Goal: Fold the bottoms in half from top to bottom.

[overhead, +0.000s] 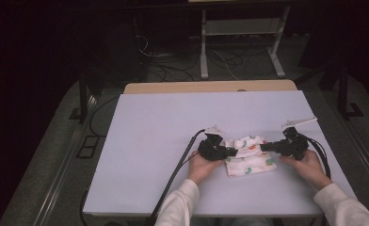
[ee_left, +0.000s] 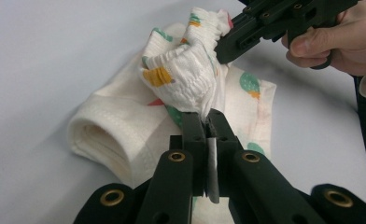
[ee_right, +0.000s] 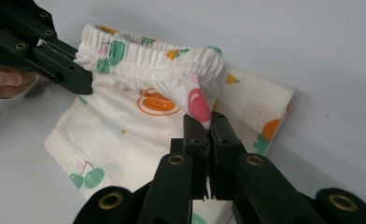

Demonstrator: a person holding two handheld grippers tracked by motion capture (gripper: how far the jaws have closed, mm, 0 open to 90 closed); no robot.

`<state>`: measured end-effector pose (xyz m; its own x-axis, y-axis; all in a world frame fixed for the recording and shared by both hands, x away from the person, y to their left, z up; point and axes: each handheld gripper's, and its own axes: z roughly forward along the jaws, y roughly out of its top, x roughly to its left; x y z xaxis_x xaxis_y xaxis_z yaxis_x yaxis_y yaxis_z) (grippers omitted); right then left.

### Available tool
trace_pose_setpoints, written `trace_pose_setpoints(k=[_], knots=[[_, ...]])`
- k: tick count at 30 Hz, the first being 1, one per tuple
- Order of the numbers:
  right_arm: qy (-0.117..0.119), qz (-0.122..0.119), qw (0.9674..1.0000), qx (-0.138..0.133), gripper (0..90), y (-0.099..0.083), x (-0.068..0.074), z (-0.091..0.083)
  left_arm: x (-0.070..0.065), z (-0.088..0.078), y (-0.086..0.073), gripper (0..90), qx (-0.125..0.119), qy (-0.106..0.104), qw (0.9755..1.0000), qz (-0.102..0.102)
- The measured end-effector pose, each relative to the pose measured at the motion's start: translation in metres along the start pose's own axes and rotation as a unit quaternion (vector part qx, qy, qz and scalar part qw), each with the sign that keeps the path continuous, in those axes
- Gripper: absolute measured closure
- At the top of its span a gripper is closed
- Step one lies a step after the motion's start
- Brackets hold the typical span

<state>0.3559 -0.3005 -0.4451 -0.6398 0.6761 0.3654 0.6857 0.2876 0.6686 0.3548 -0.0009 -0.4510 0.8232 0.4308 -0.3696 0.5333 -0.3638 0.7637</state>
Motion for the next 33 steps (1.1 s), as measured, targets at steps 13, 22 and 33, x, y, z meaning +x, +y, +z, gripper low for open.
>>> trace_pose_setpoints(k=[13,22,33], knots=[[0.025,-0.003,0.9996,-0.013,57.8,0.007,0.003,-0.006,-0.003,0.003,-0.006,87.4,0.005,0.0,0.9998,0.018],[0.035,-0.009,0.9986,-0.039,79.6,0.047,0.009,0.003,-0.004,0.004,-0.007,87.3,0.007,0.001,0.9996,0.028],[0.006,0.002,0.9966,0.082,88.5,0.082,0.015,0.05,-0.005,0.007,-0.008,86.9,0.007,0.0,0.9995,0.031]])
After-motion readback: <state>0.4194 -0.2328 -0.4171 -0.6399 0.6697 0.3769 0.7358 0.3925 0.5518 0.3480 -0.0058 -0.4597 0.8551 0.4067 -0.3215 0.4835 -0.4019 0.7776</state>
